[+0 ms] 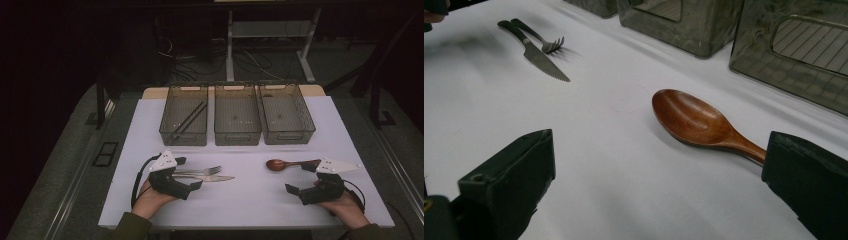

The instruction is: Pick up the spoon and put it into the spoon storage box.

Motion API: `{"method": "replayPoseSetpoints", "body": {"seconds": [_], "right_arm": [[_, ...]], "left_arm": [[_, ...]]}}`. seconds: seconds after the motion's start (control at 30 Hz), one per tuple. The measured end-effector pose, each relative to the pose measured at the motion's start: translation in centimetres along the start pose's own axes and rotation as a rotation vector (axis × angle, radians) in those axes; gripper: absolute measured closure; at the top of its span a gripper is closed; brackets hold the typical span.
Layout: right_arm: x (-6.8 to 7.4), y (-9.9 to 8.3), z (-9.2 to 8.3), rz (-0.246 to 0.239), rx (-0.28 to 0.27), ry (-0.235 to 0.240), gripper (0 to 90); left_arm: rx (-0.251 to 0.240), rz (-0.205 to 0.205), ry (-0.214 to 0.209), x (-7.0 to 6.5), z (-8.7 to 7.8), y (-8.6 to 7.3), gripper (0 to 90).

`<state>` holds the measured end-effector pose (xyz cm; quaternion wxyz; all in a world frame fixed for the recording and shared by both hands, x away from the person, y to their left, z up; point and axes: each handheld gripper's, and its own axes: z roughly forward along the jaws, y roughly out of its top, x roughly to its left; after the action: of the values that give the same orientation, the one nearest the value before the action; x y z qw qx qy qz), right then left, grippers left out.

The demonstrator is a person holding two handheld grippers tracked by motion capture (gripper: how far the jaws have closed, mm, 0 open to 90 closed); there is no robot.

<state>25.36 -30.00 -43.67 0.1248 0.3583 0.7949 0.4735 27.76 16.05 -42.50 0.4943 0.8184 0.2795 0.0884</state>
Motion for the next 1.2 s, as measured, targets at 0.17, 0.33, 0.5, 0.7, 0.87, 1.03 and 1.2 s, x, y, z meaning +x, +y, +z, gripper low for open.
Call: {"method": "replayPoseSetpoints", "body": {"seconds": [0.17,0.33,0.5,0.7,0.87,1.03,1.2], "right_arm": [[0.1,0.3,-0.2,-0.005,0.039,0.013,0.1],[-0.3,0.7,0.0,0.005,0.062,0.007,5.1],[-1.1,1.0,0.2,0.040,0.093,0.004,16.2],[-2.9,1.4,0.1,0.082,0.097,-0.015,33.4],[-4.3,1.7,0.2,0.094,0.117,-0.022,48.8],[-5.4,2.2,0.3,0.090,0.149,-0.053,62.9],[-7.0,2.6,0.5,0.104,0.184,-0.106,76.5]], "left_arm": [[0.031,0.017,0.005,0.1,0.1,-0.2,0.6],[0.050,0.012,-0.001,0.2,0.4,-0.5,2.2],[0.056,0.007,0.013,0.1,0.6,-0.5,0.0],[0.063,0.008,0.006,0.1,0.7,-0.5,0.0],[0.058,0.018,0.018,-0.1,0.9,-0.6,0.0],[0.066,0.017,0.015,-0.1,0.9,-0.6,0.0],[0.069,0.012,0.010,-0.1,1.0,-0.7,0.0]]}}
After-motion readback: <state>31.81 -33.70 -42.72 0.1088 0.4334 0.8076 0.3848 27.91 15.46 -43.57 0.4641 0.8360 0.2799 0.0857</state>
